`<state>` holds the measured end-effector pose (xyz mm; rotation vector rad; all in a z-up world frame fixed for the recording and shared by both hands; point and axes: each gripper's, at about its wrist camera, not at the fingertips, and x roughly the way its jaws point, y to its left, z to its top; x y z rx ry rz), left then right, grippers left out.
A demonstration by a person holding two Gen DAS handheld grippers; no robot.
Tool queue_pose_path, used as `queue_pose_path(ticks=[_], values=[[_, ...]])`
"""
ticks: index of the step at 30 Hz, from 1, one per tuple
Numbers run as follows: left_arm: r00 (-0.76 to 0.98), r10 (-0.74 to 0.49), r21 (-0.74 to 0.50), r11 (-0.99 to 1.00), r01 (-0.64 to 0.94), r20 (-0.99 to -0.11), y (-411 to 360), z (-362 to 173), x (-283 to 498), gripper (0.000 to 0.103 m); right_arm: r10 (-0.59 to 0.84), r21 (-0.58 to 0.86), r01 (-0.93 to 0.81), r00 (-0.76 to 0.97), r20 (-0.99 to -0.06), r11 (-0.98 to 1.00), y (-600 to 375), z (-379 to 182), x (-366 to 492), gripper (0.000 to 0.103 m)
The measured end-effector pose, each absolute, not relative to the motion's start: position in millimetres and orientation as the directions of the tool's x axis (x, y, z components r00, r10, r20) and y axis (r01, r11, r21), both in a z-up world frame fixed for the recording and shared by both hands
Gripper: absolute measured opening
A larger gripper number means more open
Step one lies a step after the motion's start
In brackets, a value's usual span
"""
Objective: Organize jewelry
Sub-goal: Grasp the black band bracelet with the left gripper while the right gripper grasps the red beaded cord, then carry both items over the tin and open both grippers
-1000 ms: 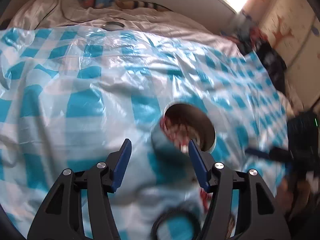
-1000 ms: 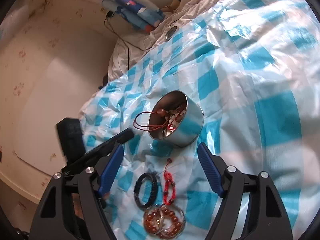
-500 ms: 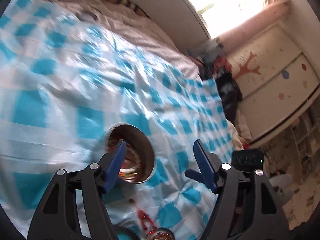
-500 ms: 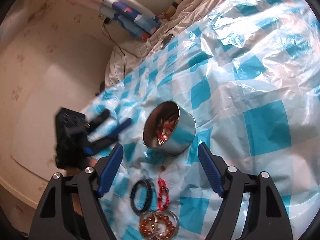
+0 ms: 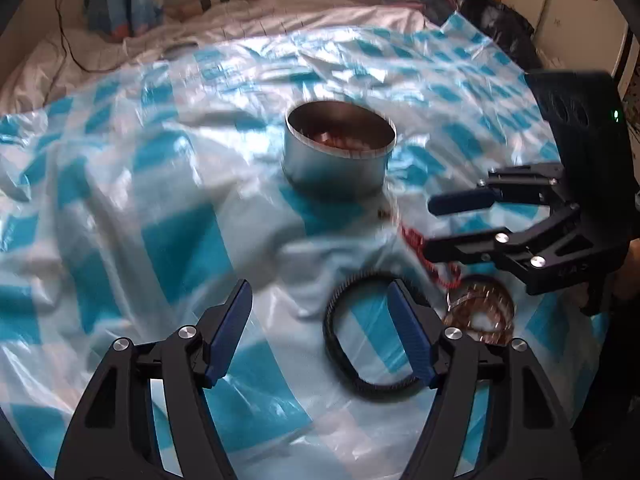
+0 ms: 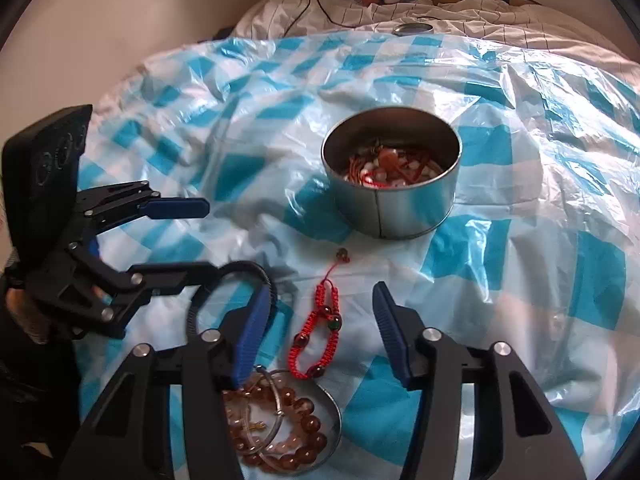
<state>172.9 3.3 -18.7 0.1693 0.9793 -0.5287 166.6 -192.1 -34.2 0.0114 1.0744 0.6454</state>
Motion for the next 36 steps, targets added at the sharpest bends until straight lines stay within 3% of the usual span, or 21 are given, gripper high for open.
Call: queue_pose_path(ticks=[4, 6, 8, 10, 15, 20, 30, 36], values=[[0.429, -0.315, -0.053, 0.852, 0.521, -0.846, -6, -30, 166, 0.063, 0.444, 0.235, -0.525, 0.316, -0.839, 0.818, -177, -44, 164, 0.036], [0.399, -0.323, -0.065, 0.839, 0.539, -0.858, -11, -37, 162, 0.047, 0.437, 0.214, -0.549, 0.314, -0.843, 0.808, -173, -43, 161, 0.011], [0.38, -0.299, -0.038, 0.826, 0.562, -0.875, -17, -43, 159, 0.018, 0.437, 0.203, -0.558, 0.324, -0.839, 0.804, -174, -40, 160, 0.009], [0.373, -0.297, -0.037, 0.823, 0.567, -0.879, -17, -40, 158, 0.008, 0.49, 0.273, -0.54, 0.309, -0.816, 0.796, -182, -35, 164, 0.008], [0.376, -0.374, -0.135, 0.838, 0.528, -0.848, -3, -20, 163, 0.008, 0.662, 0.513, -0.453, 0.274, -0.698, 0.729, -215, -21, 177, 0.008], [0.437, -0.434, -0.2, 0.851, 0.485, -0.788, 19, 8, 170, 0.008, 0.76, 0.645, -0.405, 0.296, -0.578, 0.648, -238, -5, 185, 0.008], [0.524, -0.43, -0.214, 0.881, 0.422, -0.735, -3, 35, 218, 0.008, 0.757, 0.606, -0.462, 0.485, -0.439, 0.647, -257, 47, 193, 0.008], [0.535, -0.424, -0.246, 0.894, 0.374, -0.731, -27, 28, 262, 0.008, 0.718, 0.569, -0.455, 0.557, -0.419, 0.685, -265, 59, 221, 0.008]])
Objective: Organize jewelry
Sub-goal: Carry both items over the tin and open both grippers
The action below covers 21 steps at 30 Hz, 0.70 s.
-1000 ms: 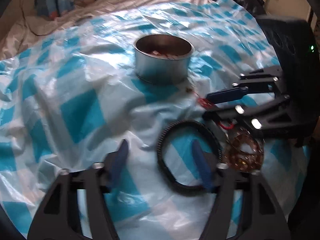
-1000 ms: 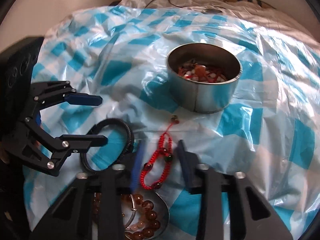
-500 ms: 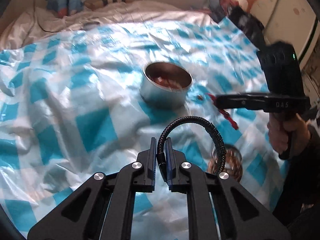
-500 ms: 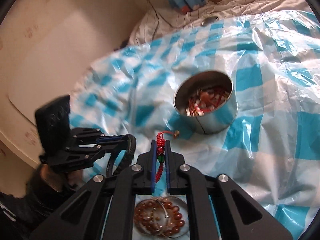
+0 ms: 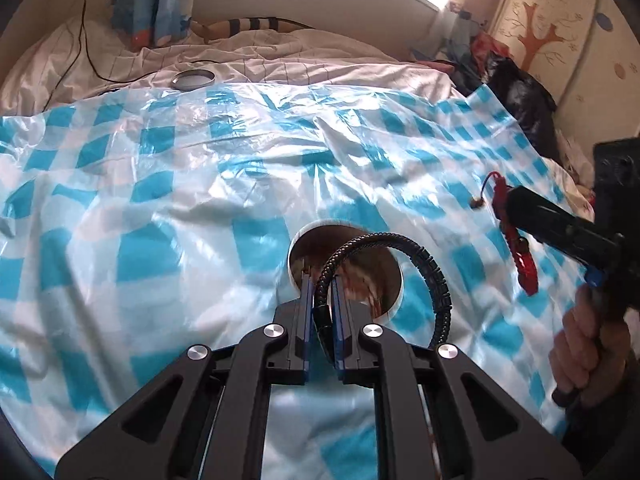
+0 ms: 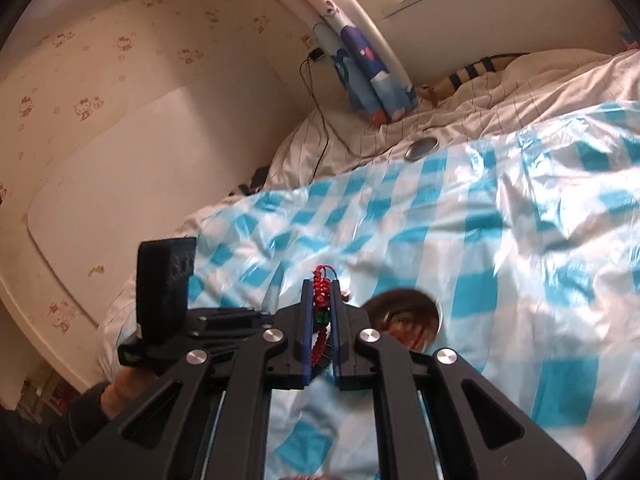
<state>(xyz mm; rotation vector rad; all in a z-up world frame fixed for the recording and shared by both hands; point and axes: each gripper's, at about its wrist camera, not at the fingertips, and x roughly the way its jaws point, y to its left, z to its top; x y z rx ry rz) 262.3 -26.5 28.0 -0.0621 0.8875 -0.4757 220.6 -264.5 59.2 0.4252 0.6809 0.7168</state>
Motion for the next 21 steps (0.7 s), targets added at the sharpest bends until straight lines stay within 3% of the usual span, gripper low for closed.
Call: queue_pose_path(ticks=[15, 21], values=[[0.499, -0.402, -0.262, 0.908, 0.327, -0.768, -51, -8, 314, 0.01, 0.622, 0.484, -0.394, 0.558, -0.55, 0.781, -250, 12, 268, 0.008], [0.484, -0.42, -0.286, 0.9, 0.328, -0.768, -42, 1, 312, 0.018, 0.624, 0.467, -0.413, 0.536, -0.57, 0.782, -238, 6, 267, 0.008]])
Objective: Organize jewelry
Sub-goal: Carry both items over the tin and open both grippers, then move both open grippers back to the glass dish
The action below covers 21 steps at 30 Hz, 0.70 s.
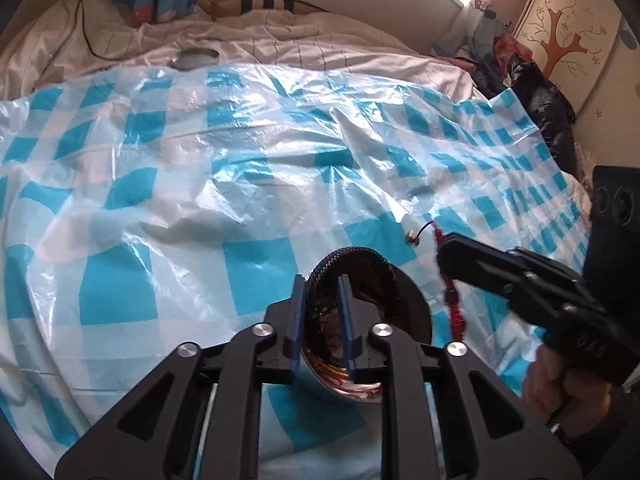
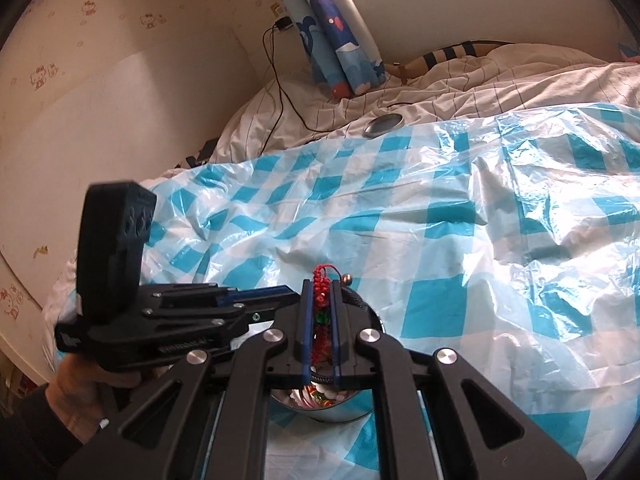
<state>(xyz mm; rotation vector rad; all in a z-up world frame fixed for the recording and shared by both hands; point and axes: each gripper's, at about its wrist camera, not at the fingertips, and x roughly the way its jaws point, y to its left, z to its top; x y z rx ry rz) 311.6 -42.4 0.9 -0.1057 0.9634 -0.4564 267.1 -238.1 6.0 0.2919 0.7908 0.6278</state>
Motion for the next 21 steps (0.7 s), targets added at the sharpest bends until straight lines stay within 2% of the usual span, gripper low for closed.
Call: queue_pose_path(ticks=[5, 6, 8, 14, 17, 21], values=[[0.465, -0.45, -0.342, 0.89, 0.302, -0.762, -35, 6, 310, 0.029, 0.581, 0.397, -0.441, 0.45, -0.678, 0.805, -213, -12, 267, 0.012], [0.475, -0.447, -0.34, 0.892, 0.297, -0.758, -34, 10, 309, 0.031, 0.567, 0.383, -0.44, 0.442, -0.695, 0.812, -210, -14, 267, 0.025], [0.485, -0.45, -0.344, 0.891, 0.296, -0.749, -33, 14, 306, 0.039, 0.552, 0.364, -0.439, 0.452, -0.701, 0.822, -210, -14, 266, 0.043], [0.503, -0.433, -0.313, 0.898, 0.308, -0.748, -32, 25, 296, 0.042, 0.535, 0.342, -0.428, 0.504, -0.679, 0.837, -221, 4, 262, 0.045], [0.506, -0.421, -0.291, 0.902, 0.318, -0.753, -28, 30, 276, 0.043, 0.507, 0.339, -0.385, 0.527, -0.682, 0.858, -234, 14, 258, 0.049], [0.459, -0.43, -0.25, 0.882, 0.4, -0.777, -36, 25, 231, 0.045, 0.504, 0.381, -0.331, 0.541, -0.674, 0.864, -258, 27, 240, 0.05]])
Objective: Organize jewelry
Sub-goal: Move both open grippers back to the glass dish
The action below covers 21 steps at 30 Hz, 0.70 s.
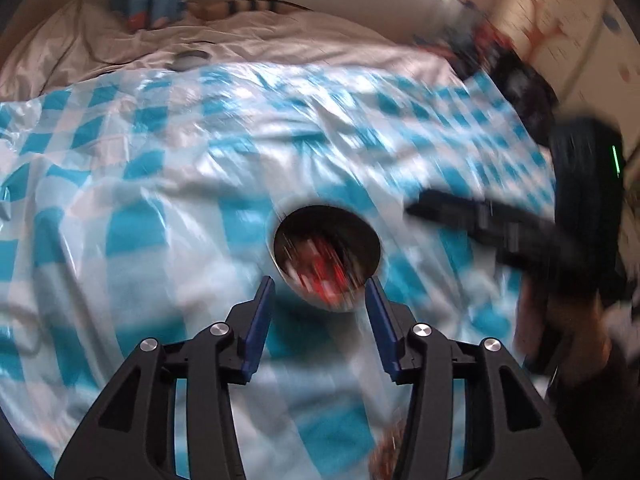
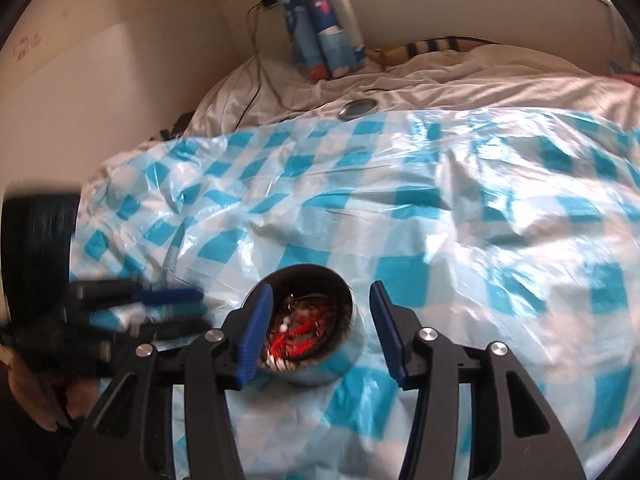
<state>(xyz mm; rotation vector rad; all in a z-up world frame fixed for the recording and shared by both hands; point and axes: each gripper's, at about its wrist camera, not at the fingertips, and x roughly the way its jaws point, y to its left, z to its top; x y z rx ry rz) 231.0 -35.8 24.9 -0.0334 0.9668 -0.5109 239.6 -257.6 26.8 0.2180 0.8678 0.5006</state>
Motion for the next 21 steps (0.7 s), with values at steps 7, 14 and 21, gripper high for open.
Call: queue_pose_path(ticks=[7, 14, 21], values=[[0.379, -0.423, -0.189, 0.833, 0.519, -0.823, -52, -9, 143, 0.047, 0.522, 0.418, -0.315, 0.463, -0.716, 0.852, -275, 15, 165, 0.05], [0.357, -0.42, -0.191, 0.828, 0.527, -0.834, -54, -29, 123, 0.047, 0.537, 0.435, -0.324, 0.389, -0.749, 0.84, -263, -8, 108, 0.047], [0.335, -0.445, -0.227, 0.819, 0.527, -0.83, -56, -37, 123, 0.047, 0.491, 0.399, -0.303, 0.354, -0.796, 0.865, -255, -28, 105, 0.042]])
